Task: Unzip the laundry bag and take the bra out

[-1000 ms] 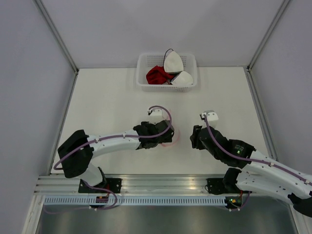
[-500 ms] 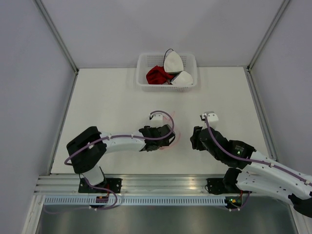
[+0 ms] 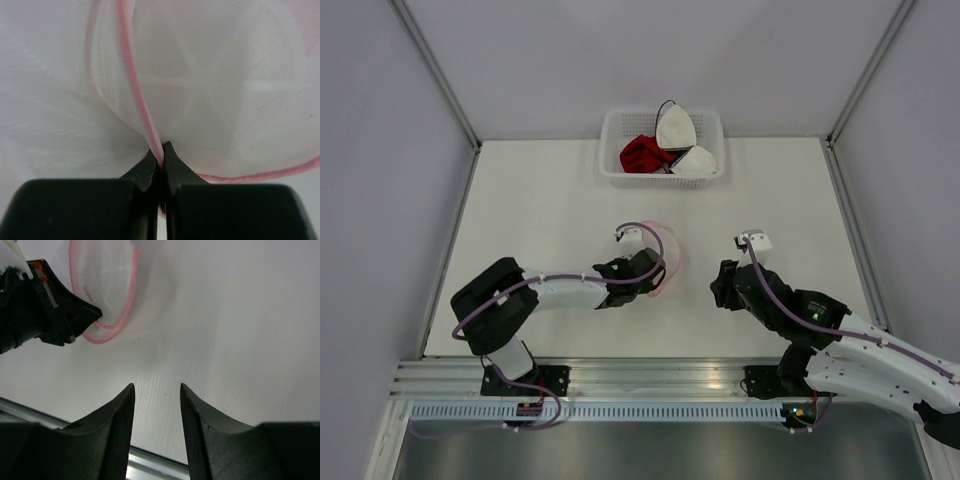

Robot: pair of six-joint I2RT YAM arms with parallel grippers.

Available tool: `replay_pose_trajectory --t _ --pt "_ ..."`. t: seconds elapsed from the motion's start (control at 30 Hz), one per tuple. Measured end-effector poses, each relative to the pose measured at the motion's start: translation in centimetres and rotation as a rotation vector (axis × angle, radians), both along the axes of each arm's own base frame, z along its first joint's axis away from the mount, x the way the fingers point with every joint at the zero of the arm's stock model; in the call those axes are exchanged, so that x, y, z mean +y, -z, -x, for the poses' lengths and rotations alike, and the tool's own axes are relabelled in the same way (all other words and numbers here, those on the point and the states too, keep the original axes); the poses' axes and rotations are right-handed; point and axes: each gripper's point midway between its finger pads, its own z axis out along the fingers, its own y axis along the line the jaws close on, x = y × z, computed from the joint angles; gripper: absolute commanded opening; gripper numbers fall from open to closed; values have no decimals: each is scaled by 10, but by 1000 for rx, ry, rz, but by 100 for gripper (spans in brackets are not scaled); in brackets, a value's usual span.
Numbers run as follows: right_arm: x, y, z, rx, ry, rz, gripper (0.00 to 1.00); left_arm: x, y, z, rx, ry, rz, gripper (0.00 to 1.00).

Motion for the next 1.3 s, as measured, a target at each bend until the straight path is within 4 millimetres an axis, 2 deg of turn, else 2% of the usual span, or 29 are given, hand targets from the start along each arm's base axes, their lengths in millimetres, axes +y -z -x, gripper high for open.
replay_pose_trajectory --t 0.13,0.27,0.5,0.6,0.7,0.83,0.9,1.0,1.13,1.17,1.2,1.23,1.27,1.3 --pt "-1 3 1 6 0 -1 48 27 -11 -28 -1 -58 20 2" --pt "-1 9 3 18 -3 6 48 79 -34 -76 -29 -180 39 2" --pt "1 4 5 10 -10 -38 49 215 -91 -183 -137 -521 57 2" --pt "1 4 5 11 -10 -43 49 270 -97 -216 -153 -642 55 2" --pt "2 5 6 15 -13 -43 49 318 -90 -244 -144 -732 31 2" --pt "4 9 7 31 -21 -33 49 358 -70 -269 -104 -787 8 2" --pt "5 12 7 40 -23 -24 49 373 -67 -279 -100 -803 -4 2" --pt "6 17 6 54 -22 -3 49 398 -75 -296 -126 -842 -11 2" --pt "7 23 6 68 -21 20 50 424 -98 -315 -177 -875 10 4" --pt "7 24 6 70 -20 23 50 431 -107 -322 -200 -882 17 16" --pt "7 24 5 70 -20 23 52 437 -114 -326 -218 -885 19 33" --pt "8 24 5 69 -20 22 53 442 -119 -329 -231 -882 19 69" --pt "9 24 4 66 -20 19 54 446 -123 -329 -239 -885 17 89" --pt "11 23 3 63 -20 15 62 448 -125 -329 -242 -887 17 99"
